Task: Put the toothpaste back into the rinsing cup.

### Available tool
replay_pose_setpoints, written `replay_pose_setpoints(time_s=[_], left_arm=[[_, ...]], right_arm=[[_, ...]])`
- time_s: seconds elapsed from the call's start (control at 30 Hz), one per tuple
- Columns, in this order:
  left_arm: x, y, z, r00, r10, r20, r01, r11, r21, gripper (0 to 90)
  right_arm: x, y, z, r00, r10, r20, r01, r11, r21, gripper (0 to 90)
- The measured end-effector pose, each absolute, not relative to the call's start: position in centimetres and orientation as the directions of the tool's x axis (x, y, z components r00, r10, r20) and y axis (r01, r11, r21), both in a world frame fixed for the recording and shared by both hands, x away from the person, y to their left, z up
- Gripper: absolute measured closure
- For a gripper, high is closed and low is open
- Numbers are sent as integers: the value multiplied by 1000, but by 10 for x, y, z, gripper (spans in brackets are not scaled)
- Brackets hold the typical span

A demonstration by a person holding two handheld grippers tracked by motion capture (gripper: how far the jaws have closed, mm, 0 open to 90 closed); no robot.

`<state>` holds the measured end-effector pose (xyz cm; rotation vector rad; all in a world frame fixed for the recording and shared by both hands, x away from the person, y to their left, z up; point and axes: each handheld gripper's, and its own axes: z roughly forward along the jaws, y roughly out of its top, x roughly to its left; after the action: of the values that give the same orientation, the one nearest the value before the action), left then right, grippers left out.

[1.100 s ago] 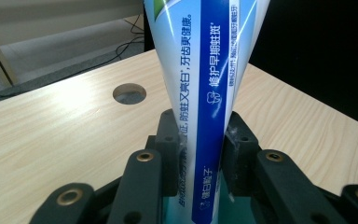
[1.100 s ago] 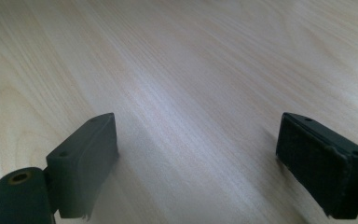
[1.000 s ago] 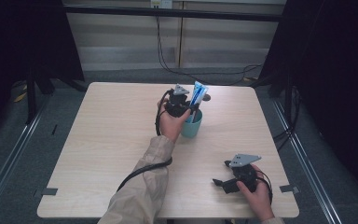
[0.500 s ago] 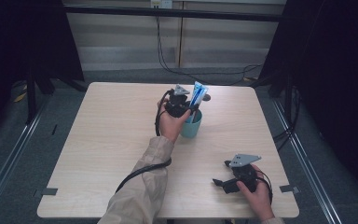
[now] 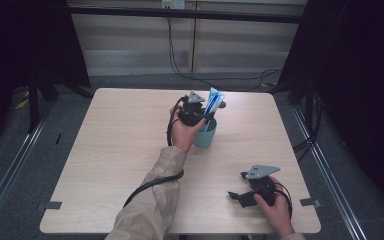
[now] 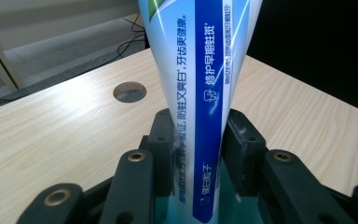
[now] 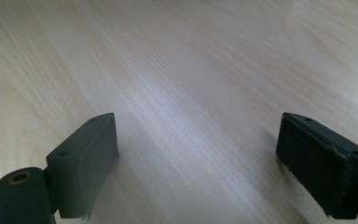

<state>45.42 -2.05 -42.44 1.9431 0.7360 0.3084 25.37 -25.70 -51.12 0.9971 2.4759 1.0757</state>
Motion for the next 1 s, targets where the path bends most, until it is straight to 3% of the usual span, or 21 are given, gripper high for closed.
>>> replay_pose_setpoints(time_s=[1.0], left_arm=[[450,-18,-416,771,627,-116,398,-330,856,371]], right_arm=[[254,-257,-511,-729,684,30,489,489,723,120]])
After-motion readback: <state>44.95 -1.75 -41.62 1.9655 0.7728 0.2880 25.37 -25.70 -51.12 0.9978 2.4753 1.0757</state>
